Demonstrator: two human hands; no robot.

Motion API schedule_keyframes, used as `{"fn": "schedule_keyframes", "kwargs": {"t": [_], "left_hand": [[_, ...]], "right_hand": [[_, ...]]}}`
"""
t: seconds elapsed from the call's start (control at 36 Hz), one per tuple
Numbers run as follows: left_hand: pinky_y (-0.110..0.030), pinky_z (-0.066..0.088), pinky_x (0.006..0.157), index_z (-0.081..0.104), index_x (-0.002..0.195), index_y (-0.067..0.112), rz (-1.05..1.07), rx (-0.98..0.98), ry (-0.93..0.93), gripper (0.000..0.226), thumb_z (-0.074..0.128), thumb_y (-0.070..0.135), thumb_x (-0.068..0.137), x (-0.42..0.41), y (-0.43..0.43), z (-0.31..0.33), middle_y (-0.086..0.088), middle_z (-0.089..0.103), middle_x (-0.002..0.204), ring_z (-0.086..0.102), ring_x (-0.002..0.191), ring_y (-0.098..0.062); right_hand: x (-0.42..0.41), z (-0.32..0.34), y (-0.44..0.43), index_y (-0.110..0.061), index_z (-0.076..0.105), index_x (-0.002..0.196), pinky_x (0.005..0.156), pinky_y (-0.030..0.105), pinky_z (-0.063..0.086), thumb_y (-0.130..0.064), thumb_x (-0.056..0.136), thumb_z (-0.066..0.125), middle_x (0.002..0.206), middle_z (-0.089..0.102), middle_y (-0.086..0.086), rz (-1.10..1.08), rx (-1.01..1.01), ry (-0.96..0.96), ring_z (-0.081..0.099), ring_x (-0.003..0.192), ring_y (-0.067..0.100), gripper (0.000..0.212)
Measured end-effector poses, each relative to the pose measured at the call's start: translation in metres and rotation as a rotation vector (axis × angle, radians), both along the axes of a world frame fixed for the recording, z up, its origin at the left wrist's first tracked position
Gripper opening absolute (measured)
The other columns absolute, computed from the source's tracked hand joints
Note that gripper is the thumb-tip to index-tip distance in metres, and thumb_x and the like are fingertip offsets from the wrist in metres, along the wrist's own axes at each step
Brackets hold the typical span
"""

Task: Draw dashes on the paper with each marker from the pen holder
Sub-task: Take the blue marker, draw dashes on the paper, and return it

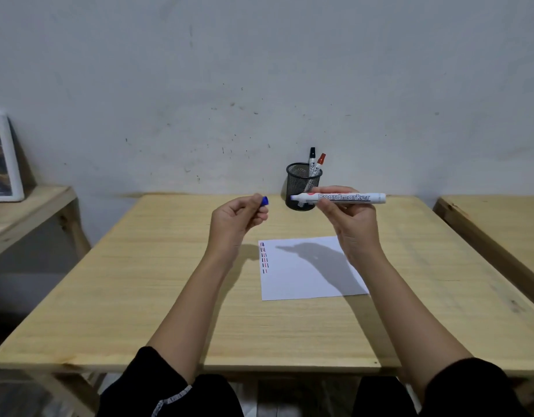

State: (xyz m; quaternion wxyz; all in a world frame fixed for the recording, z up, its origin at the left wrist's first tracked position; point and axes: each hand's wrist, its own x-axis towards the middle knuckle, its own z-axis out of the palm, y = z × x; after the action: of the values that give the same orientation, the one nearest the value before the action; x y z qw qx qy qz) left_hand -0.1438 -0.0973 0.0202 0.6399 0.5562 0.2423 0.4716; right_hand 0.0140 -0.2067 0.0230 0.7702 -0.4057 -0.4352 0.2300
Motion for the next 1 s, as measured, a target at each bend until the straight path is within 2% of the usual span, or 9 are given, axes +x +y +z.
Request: {"fn": "schedule_keyframes", "kwargs": {"t": [0.08,0.17,0.31,0.39,0.58,0.69,0.81,0.94,1.0], "left_hand": [[-0.015,0.054,0.067,0.069,0.079,0.007,0.002,0.070,0.141,0.008,0.067,0.013,0.084,-0.013,0.013,0.000,0.003,0.070,0.062,0.064,0.057,-0.006],[-0.020,0.053,0.072,0.072,0.078,0.005,0.037,0.199,0.456,0.010,0.072,0.014,0.080,-0.021,0.026,-0.005,-0.006,0.070,0.073,0.063,0.064,-0.013],[-0.008,0.038,0.040,0.071,0.078,0.000,0.108,0.345,0.883,0.009,0.071,0.009,0.076,-0.023,0.032,-0.021,-0.007,0.063,0.071,0.053,0.055,-0.013],[-0.020,0.043,0.054,0.070,0.075,0.004,0.063,0.392,1.049,0.003,0.070,0.006,0.072,-0.020,0.033,-0.028,-0.007,0.064,0.077,0.054,0.060,-0.017],[-0.026,0.042,0.065,0.066,0.096,0.008,0.022,0.433,1.108,0.020,0.067,0.013,0.077,-0.015,0.027,-0.041,-0.008,0.060,0.094,0.053,0.076,-0.019],[-0.028,0.041,0.086,0.041,0.135,0.010,0.110,0.431,1.010,0.057,0.062,0.028,0.085,-0.018,0.013,-0.042,-0.007,0.048,0.127,0.050,0.118,-0.020],[-0.029,0.037,0.097,0.029,0.142,0.012,0.171,0.524,0.956,0.068,0.054,0.045,0.088,-0.029,-0.017,-0.044,0.000,0.038,0.141,0.036,0.134,-0.017],[-0.036,0.011,0.119,0.014,0.150,0.013,0.062,0.731,1.192,0.083,0.033,0.065,0.087,-0.037,-0.041,-0.050,-0.005,0.011,0.160,0.004,0.148,-0.020],[-0.038,0.002,0.121,0.010,0.151,0.015,-0.085,0.669,1.374,0.084,0.026,0.068,0.088,-0.047,-0.056,-0.089,-0.004,0.001,0.162,-0.004,0.149,-0.017]], "right_hand": [[0.006,-0.001,-0.001,-0.020,0.071,0.083,0.089,0.031,0.051,-0.022,0.070,0.074,0.086,0.075,-0.002,-0.023,-0.022,0.027,0.069,0.091,0.020,0.014],[0.008,-0.008,0.003,-0.014,0.067,0.086,0.084,0.027,0.053,-0.016,0.076,0.071,0.081,0.074,-0.005,-0.059,-0.104,0.036,0.068,0.086,0.013,0.011],[-0.004,-0.026,0.013,-0.014,0.063,0.087,0.067,0.019,0.053,-0.007,0.087,0.061,0.082,0.068,0.002,-0.096,-0.275,-0.066,0.067,0.076,0.003,0.007],[-0.013,-0.038,0.018,-0.016,0.057,0.087,0.066,0.022,0.054,-0.011,0.091,0.056,0.088,0.069,0.008,-0.049,-0.351,-0.067,0.068,0.074,0.010,0.007],[-0.030,-0.052,0.027,-0.015,0.049,0.092,0.073,0.024,0.057,-0.005,0.087,0.062,0.090,0.067,0.015,-0.017,-0.417,0.004,0.068,0.066,0.013,0.018],[-0.034,-0.049,0.033,-0.021,0.051,0.091,0.066,0.020,0.051,-0.010,0.080,0.070,0.085,0.066,0.005,-0.102,-0.465,-0.091,0.064,0.064,0.009,0.025],[-0.039,-0.039,0.041,-0.015,0.054,0.086,0.066,0.024,0.049,-0.016,0.084,0.063,0.077,0.063,0.003,-0.153,-0.487,-0.120,0.060,0.055,0.005,0.009],[-0.043,-0.029,0.039,-0.007,0.050,0.087,0.052,0.012,0.045,-0.016,0.085,0.062,0.073,0.061,0.004,-0.188,-0.502,-0.168,0.056,0.046,-0.002,0.015],[-0.056,-0.079,0.027,-0.006,0.051,0.088,0.050,0.010,0.044,-0.018,0.084,0.064,0.074,0.059,0.003,-0.166,-0.650,-0.155,0.057,0.052,0.001,0.018]]}}
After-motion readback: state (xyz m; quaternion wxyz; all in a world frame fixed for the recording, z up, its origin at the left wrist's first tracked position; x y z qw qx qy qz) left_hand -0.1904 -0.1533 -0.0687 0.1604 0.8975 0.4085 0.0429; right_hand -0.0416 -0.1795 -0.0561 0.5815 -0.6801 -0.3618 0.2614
